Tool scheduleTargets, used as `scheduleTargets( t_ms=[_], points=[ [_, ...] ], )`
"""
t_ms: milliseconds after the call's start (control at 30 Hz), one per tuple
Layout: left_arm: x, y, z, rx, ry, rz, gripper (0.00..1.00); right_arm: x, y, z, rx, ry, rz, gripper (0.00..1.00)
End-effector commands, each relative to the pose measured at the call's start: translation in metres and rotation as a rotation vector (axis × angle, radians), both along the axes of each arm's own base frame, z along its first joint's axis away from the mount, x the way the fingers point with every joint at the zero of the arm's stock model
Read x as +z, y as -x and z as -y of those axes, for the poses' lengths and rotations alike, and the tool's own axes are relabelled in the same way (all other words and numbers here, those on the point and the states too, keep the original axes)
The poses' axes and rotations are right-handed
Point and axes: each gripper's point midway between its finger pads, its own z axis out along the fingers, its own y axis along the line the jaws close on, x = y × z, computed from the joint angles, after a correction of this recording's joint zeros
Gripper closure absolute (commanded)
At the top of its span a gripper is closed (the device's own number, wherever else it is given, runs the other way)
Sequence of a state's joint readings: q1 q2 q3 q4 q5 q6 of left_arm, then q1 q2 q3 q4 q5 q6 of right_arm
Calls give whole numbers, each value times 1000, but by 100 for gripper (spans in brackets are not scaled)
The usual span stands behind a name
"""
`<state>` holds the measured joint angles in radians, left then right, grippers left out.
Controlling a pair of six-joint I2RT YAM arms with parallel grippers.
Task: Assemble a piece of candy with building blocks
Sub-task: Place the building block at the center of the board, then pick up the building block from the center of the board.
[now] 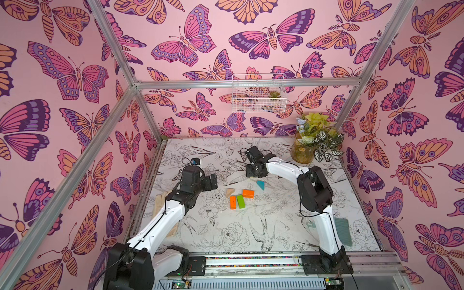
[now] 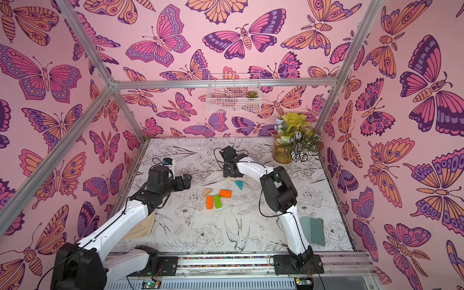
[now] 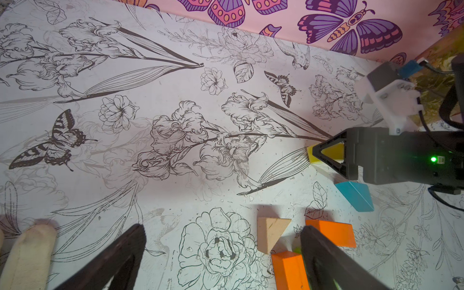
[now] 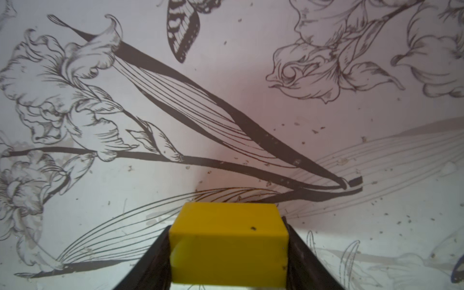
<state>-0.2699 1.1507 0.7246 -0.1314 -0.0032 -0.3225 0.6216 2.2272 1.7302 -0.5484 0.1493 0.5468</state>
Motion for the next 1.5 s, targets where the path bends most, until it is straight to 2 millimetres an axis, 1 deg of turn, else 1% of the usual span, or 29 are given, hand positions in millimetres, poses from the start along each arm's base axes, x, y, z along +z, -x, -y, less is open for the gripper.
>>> scheduleTargets(
  t_ms=[0, 200, 300, 367, 400, 467, 600, 667, 700, 767, 800, 833, 900, 933, 967, 1033, 1067, 1167, 1300, 1467],
  points=[
    [-8, 3, 3, -6, 8, -30, 1, -12, 9, 6, -27, 29, -30, 56],
    [-8, 4, 3, -2, 14, -30, 1, -15, 12, 5, -28, 29, -34, 52],
    [-9, 4, 2, 1, 14, -32, 1, -14, 12, 5, -26, 33, -33, 44],
    [-8, 4, 2, 0, 15, -30, 1, -11, 10, 5, -28, 33, -23, 37],
    [-8, 4, 2, 1, 16, -28, 1, -8, 9, 4, -29, 28, -15, 34],
    [-8, 5, 2, 0, 15, -30, 1, 0, 7, 2, -20, 21, 9, 31],
    [-9, 4, 2, 1, 14, -32, 1, 26, 2, -1, -6, 41, 83, 28],
    [-9, 4, 3, 0, 18, -34, 1, 44, 2, -1, -1, 56, 123, 26],
    [-9, 5, 3, -1, 19, -34, 1, 58, 3, -1, 2, 63, 149, 26],
    [-10, 5, 3, 0, 20, -34, 1, 82, 9, 2, -6, 105, 221, 25],
    [-9, 5, 2, 1, 20, -33, 1, 100, 14, 2, -8, 110, 273, 24],
    [-9, 6, 3, 1, 21, -32, 1, 112, 22, 1, -1, 105, 309, 22],
    [-10, 6, 2, 3, 20, -33, 1, 127, 37, -3, 11, 74, 338, 20],
    [-10, 6, 2, 4, 19, -35, 1, 128, 46, -5, 17, 47, 331, 20],
    [-12, 6, 2, 4, 19, -39, 1, 124, 53, -8, 25, 25, 308, 20],
    [-14, 7, 3, 3, 24, -46, 1, 111, 71, -13, 43, 5, 235, 20],
    [-15, 7, 3, 5, 29, -49, 1, 105, 78, -14, 50, 25, 214, 21],
    [-21, 10, 4, 9, 46, -70, 2, 88, 92, -21, 69, 63, 186, 19],
    [-27, 15, 6, 5, 70, -89, 3, 66, 100, -29, 34, 19, 109, 19],
    [-22, 25, 4, 8, 85, -68, 2, 46, 101, -35, -21, -15, 52, 18]
  ],
)
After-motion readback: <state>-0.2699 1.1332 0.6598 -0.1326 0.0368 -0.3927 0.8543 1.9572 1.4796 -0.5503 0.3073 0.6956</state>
